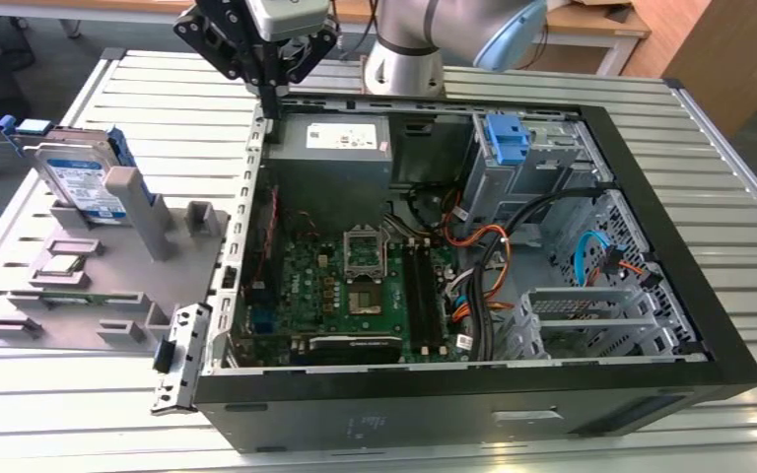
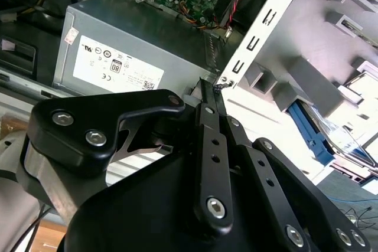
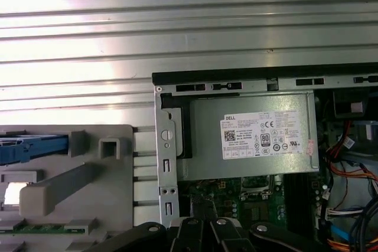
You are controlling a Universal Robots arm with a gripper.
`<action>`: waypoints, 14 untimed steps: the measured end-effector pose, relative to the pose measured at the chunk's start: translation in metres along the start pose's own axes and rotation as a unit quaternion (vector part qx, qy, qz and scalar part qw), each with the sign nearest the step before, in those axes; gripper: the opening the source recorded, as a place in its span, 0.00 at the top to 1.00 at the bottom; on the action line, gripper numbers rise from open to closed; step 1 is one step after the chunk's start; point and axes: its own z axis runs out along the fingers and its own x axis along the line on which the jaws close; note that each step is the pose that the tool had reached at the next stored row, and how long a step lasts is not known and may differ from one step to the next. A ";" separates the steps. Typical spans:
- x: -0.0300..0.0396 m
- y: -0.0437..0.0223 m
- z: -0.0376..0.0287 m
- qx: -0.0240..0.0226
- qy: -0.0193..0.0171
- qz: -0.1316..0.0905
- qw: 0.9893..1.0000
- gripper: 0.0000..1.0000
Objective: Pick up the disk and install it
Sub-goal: 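Reach for the disk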
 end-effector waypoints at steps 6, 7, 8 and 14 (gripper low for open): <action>0.0013 -0.0001 0.0000 0.000 0.000 0.000 1.000 0.89; 0.0018 -0.0001 -0.0001 0.000 0.000 0.000 1.000 0.89; 0.0022 -0.0001 0.0000 0.000 0.000 0.000 1.000 0.89; 0.0053 -0.0004 -0.0002 0.000 0.000 0.000 1.000 0.89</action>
